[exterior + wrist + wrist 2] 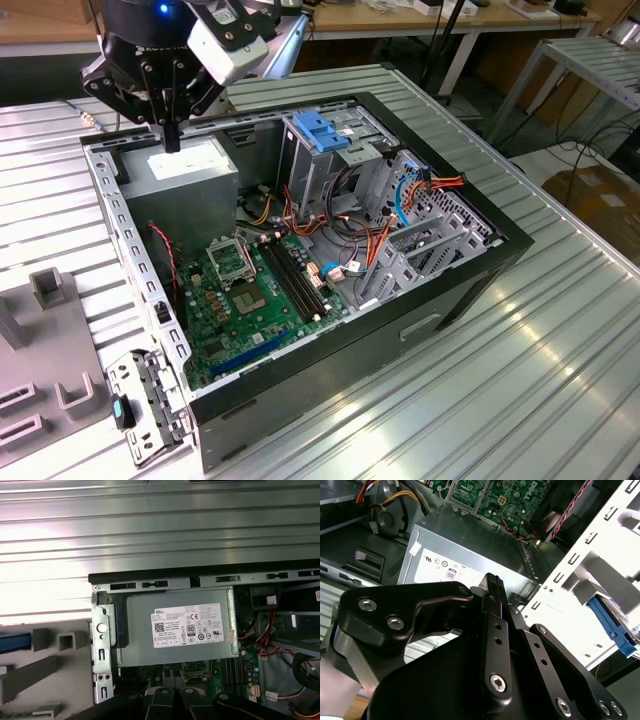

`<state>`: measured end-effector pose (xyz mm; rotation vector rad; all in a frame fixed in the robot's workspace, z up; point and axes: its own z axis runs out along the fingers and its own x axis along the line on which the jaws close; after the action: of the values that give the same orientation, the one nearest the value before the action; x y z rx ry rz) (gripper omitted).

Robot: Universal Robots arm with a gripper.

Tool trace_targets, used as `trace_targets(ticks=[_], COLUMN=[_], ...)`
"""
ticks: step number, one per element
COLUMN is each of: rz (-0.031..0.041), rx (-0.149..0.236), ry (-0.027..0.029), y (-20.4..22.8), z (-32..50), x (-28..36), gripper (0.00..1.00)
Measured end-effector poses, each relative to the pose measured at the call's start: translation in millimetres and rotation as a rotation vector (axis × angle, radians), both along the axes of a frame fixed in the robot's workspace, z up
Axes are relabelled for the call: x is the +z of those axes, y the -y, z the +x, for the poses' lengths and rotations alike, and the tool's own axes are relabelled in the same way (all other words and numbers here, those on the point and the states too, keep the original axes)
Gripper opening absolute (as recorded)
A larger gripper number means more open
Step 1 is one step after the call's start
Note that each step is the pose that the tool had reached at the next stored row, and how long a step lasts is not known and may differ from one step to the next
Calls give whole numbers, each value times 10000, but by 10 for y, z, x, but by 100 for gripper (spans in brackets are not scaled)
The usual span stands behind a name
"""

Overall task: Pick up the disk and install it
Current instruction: 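Reach for the disk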

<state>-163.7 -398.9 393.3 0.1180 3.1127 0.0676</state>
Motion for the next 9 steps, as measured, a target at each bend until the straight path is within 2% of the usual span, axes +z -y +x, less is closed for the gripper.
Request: trace_targets(ticks=[9], rz=[0], rx=[0], ry=[0], y=[0], z=[-28], x=[0], gripper=[11])
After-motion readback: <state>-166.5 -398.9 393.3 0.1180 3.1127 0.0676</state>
